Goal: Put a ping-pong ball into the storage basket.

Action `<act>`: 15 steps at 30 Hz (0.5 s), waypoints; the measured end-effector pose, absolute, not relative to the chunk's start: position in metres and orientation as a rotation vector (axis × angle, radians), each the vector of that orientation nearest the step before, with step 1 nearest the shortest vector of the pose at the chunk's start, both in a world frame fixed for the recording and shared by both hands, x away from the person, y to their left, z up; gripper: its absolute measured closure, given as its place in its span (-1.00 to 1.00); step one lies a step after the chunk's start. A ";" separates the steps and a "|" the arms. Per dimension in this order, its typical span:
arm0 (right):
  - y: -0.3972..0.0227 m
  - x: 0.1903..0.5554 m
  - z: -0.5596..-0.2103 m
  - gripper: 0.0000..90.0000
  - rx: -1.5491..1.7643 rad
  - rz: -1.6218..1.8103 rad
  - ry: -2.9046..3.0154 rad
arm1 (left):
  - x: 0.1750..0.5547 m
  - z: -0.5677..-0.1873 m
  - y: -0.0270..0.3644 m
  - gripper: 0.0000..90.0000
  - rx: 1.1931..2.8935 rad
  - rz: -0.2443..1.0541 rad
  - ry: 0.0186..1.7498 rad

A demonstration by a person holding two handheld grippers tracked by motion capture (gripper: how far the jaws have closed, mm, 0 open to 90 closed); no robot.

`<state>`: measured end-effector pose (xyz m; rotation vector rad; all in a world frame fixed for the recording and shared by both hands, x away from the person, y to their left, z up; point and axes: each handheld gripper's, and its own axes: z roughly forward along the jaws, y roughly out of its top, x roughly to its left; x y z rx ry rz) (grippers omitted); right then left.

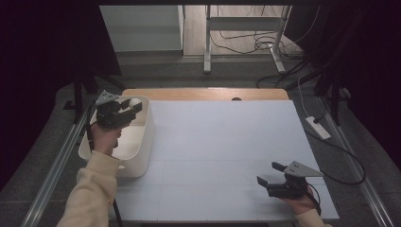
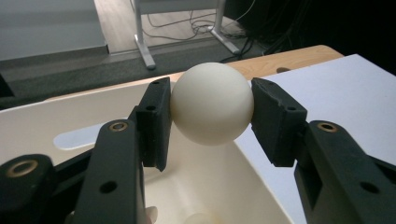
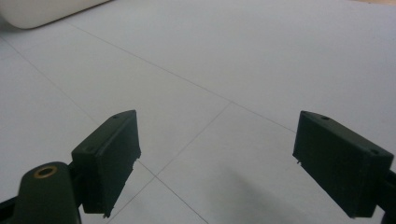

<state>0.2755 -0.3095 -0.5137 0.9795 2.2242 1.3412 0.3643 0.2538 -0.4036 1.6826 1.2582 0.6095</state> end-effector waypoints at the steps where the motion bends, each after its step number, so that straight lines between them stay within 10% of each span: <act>1: -0.309 0.275 -0.514 -0.68 0.979 1.341 2.224 | 0.365 -0.404 0.254 0.13 1.687 0.611 1.266; 15: -0.310 0.275 -0.514 -0.68 0.979 1.342 2.225 | 0.370 -0.410 0.254 0.12 1.712 0.584 1.308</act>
